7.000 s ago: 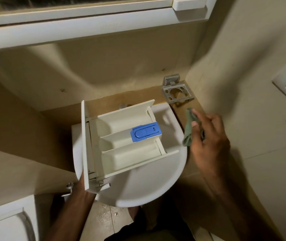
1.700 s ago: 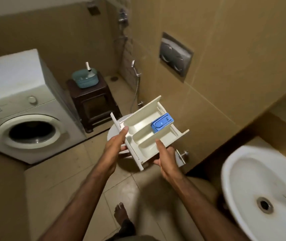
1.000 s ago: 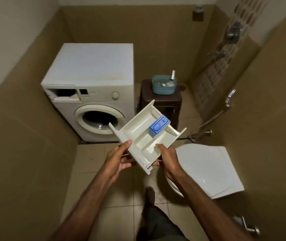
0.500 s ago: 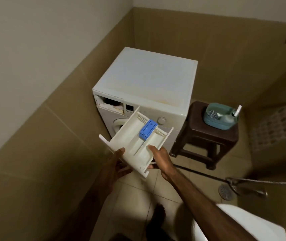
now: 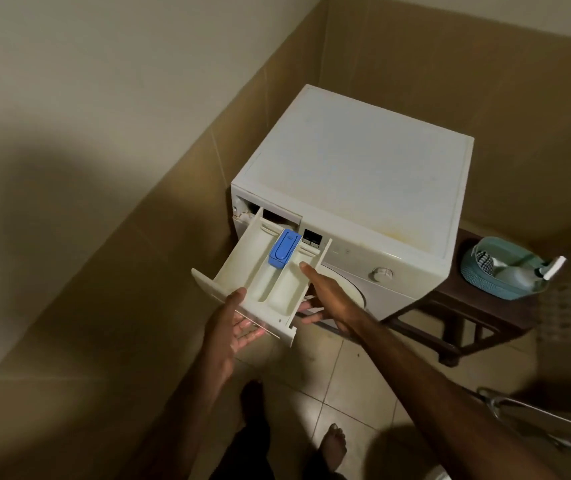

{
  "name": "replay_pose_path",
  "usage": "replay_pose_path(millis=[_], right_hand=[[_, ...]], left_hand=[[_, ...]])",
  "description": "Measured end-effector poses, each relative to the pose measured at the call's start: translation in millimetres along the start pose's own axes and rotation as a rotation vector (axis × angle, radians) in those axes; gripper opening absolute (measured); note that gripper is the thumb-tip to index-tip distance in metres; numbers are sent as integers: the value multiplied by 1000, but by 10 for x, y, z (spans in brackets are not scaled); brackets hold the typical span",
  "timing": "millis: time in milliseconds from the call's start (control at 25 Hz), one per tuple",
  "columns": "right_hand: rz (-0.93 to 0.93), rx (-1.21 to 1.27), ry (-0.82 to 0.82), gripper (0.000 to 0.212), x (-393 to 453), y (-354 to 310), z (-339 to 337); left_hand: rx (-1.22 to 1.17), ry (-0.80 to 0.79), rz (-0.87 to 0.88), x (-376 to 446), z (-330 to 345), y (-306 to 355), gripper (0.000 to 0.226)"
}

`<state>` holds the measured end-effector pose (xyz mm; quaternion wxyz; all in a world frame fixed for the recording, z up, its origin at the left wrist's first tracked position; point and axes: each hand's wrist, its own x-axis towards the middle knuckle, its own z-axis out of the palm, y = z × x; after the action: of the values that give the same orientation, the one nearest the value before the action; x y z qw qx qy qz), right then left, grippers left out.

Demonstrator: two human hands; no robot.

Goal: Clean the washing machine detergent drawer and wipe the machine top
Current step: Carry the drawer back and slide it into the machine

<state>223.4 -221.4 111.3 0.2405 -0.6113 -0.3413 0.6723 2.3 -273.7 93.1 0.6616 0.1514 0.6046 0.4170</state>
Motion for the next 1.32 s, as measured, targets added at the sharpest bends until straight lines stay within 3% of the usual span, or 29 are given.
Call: replay_pose_path(millis=[120,200,360,520,720,960,1320], right_hand=[[-29,-70,183,51,334,-128,79],[-145,-153,373,31,572,-231,124],[-355,-407,684,24,901,-544,-20],[-396,-657,820,33,1211,-853,-298],[-481,-901,758,49,1733,-931,-554],[-380,-1167,722,57,2222,-772,-649],[-363,-1161,710,64,2287,-708,-669]], left_hand=[[-22,-11,-24,294,-144,179,79],[-31,-13,-32,527,-241,280,62],[-37,34,-67,932,-421,365,65],[-46,48,-74,1219,-540,363,58],[-64,53,-79,1459,-558,304,49],[-39,-13,-88,1638,-570,161,73],[-43,9,-70,1828,-586,222,76]])
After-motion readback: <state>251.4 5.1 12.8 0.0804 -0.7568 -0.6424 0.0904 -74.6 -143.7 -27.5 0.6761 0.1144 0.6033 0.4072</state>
